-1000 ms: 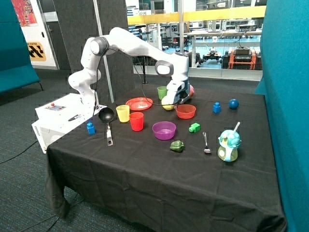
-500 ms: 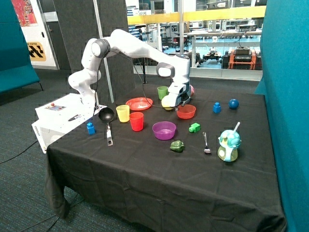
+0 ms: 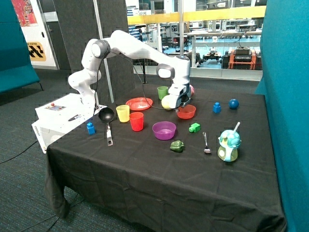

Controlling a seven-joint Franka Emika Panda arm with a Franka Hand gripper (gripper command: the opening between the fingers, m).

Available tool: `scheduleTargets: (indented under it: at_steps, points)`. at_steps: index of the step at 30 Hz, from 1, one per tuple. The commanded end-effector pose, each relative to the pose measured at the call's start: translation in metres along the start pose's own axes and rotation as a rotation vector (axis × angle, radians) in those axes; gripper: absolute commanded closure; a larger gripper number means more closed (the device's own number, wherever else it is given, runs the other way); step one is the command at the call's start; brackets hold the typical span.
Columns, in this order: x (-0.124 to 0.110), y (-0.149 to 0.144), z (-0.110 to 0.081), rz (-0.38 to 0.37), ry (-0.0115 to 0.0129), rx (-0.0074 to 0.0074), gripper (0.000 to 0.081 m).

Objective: Place the bowl on the plate and the cup in the bowl matching the color

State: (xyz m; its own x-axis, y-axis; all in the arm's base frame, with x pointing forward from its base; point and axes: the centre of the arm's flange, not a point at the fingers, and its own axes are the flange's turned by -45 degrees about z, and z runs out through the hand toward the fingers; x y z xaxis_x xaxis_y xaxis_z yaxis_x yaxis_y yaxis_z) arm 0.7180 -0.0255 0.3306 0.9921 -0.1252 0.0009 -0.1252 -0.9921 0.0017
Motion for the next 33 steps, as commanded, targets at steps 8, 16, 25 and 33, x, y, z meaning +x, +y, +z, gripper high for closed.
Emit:
scheduleTargets:
  at_steps: [8,16,25,33]
  points:
    - [-0.003,0.004,0.018,-0.017,-0.0009,0.0017,0.0323]
    - [-0.007,0.008,0.027,-0.017,-0.0009,0.0017,0.0338]
    - [-0.01,0.009,0.035,-0.021,-0.0009,0.0017,0.0405]
    - [-0.014,0.01,0.036,-0.029,-0.0009,0.0017,0.0803]
